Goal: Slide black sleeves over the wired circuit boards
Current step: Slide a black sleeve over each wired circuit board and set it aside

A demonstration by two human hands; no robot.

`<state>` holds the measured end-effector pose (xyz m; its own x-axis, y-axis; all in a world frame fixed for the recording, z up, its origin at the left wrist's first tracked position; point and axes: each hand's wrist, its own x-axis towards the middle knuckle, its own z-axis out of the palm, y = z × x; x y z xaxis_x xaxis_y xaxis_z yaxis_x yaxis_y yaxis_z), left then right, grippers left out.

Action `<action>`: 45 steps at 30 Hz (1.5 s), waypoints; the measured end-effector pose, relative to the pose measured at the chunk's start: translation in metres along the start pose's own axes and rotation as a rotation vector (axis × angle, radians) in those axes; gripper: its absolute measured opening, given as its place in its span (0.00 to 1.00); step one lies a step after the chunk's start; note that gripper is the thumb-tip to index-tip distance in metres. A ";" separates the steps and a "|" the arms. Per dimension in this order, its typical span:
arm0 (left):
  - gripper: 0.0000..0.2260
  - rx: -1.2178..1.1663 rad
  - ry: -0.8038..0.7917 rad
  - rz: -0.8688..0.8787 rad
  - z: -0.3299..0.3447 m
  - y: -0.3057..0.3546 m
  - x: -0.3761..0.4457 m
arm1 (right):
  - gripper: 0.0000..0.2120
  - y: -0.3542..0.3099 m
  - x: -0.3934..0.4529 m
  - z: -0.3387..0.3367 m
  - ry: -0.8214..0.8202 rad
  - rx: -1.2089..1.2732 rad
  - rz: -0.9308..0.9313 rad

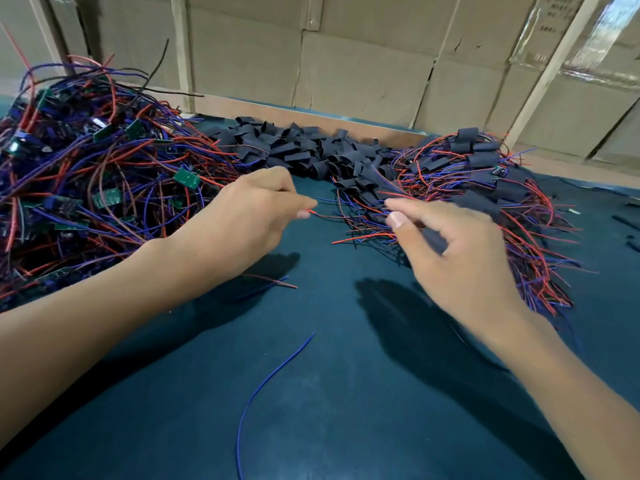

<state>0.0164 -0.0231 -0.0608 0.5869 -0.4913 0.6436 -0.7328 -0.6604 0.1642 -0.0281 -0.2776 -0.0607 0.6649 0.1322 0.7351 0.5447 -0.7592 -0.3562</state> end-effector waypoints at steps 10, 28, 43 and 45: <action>0.14 -0.016 0.029 0.175 0.017 0.034 -0.010 | 0.09 0.006 -0.007 0.009 -0.398 0.369 0.249; 0.14 0.110 -0.070 0.068 0.019 0.015 -0.009 | 0.08 0.011 0.008 -0.013 -0.020 0.651 0.323; 0.14 0.090 -0.092 -0.033 0.017 0.025 -0.015 | 0.09 -0.002 0.012 -0.014 -0.055 1.454 0.773; 0.14 0.116 -0.079 -0.040 0.015 0.024 -0.014 | 0.08 0.003 0.011 -0.014 -0.011 1.054 0.754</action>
<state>-0.0040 -0.0410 -0.0769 0.6433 -0.5039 0.5764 -0.6665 -0.7390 0.0978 -0.0258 -0.2874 -0.0456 0.9836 -0.0965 0.1522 0.1699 0.2159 -0.9615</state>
